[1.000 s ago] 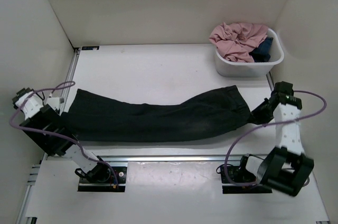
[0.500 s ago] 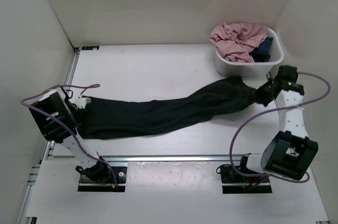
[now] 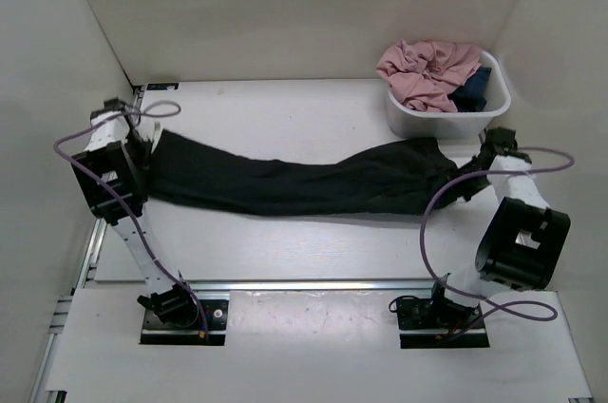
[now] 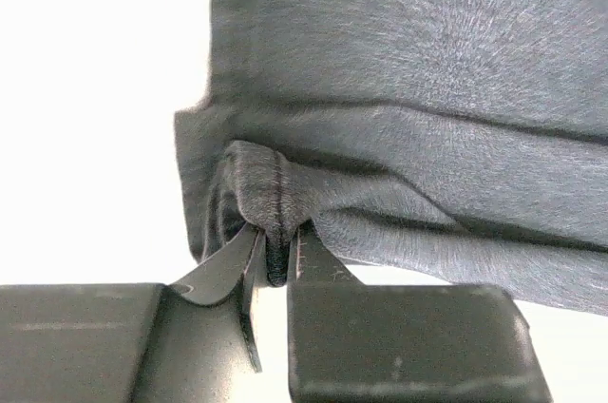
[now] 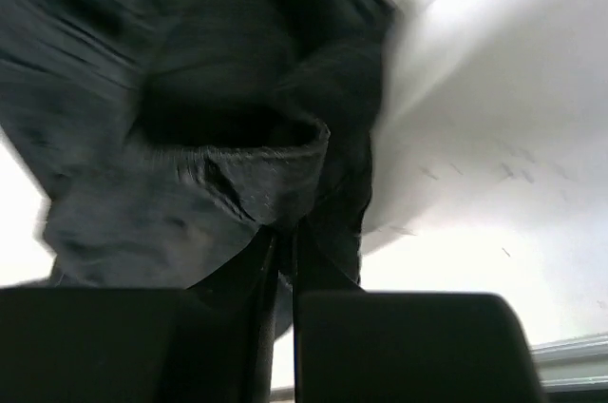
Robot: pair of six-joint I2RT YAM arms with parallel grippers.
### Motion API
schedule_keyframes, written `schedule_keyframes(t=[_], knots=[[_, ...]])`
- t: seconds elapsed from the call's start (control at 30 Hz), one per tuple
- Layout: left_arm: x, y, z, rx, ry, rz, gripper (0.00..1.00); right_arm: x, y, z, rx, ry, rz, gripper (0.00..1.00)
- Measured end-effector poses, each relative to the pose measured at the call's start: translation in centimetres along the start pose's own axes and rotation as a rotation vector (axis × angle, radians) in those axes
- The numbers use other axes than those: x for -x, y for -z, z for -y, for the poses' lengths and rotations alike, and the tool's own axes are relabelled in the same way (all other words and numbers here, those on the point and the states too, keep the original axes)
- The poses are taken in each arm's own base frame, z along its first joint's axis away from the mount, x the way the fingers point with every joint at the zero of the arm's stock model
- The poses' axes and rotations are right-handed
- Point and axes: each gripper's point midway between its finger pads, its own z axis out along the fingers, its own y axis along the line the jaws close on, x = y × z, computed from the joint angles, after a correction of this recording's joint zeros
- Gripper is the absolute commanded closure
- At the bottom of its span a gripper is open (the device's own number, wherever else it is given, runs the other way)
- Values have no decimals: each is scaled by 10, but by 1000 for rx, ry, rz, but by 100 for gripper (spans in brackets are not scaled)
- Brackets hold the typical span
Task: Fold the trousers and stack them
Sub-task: Flatten the trousers out
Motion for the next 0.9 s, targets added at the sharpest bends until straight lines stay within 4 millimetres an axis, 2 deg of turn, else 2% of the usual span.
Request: schedule_keyframes(t=[0.07, 0.1, 0.17, 0.27, 0.3, 0.37, 0.43, 0.5, 0.57, 0.63, 0.67, 0.73, 0.83, 0.9], knots=[[56, 18, -20, 67, -2, 136, 86, 24, 11, -23, 30, 16, 38, 100], [75, 30, -27, 94, -1, 192, 86, 39, 20, -37, 60, 32, 73, 100], [99, 57, -37, 133, -6, 272, 86, 58, 42, -61, 111, 61, 129, 100], [106, 98, -44, 174, -12, 344, 86, 81, 81, -84, 179, 89, 213, 100], [101, 109, -43, 180, -20, 350, 86, 82, 92, -85, 197, 92, 228, 100], [89, 128, -41, 193, -34, 359, 86, 79, 111, -74, 217, 77, 239, 100], [62, 146, -39, 208, -43, 348, 86, 67, 123, -51, 229, 43, 245, 100], [29, 156, -40, 229, -39, 334, 86, 44, 126, -27, 212, 10, 228, 100], [-23, 155, -43, 250, -16, 276, 86, 13, 119, -3, 196, -5, 206, 100], [-76, 136, -42, 255, 13, 194, 86, -20, 102, 21, 170, -18, 162, 100], [-110, 117, -37, 251, 33, 129, 86, -38, 89, 35, 147, -33, 124, 100], [-155, 80, -19, 206, 29, 10, 86, -66, 67, 59, 100, -69, 62, 100], [-200, 30, 10, 127, -4, -128, 86, -106, 35, 95, 13, -135, -32, 100], [-216, 13, 18, 95, -6, -169, 86, -120, 25, 108, -27, -168, -69, 100]])
